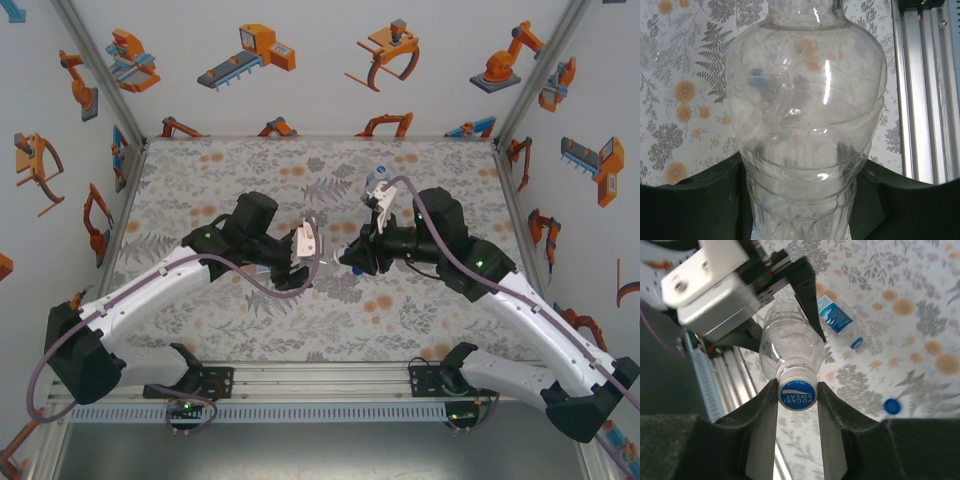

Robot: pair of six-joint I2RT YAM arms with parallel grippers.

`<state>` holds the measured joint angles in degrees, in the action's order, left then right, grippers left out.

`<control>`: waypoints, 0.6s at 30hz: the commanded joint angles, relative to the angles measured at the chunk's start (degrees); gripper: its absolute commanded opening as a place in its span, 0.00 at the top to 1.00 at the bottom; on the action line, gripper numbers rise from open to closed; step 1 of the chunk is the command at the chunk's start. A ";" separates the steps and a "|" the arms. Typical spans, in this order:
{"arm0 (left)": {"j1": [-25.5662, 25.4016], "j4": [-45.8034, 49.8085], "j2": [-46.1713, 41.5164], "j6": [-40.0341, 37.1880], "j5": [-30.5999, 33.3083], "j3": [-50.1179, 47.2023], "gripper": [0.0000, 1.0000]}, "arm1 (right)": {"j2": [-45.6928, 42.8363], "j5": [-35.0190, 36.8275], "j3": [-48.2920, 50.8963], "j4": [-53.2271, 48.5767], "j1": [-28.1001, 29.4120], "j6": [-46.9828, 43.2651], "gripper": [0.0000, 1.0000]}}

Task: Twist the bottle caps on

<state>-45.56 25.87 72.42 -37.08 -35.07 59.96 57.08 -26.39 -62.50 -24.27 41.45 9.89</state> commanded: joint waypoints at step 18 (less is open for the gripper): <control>-0.64 -10.92 -0.82 -3.50 -5.17 -1.02 1.00 | -1.74 14.59 11.79 7.28 1.04 68.92 1.00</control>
<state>-44.95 23.24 72.31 -38.11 -32.49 57.63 53.93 -13.13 -52.14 -18.52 41.47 71.42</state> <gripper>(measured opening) 0.565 0.344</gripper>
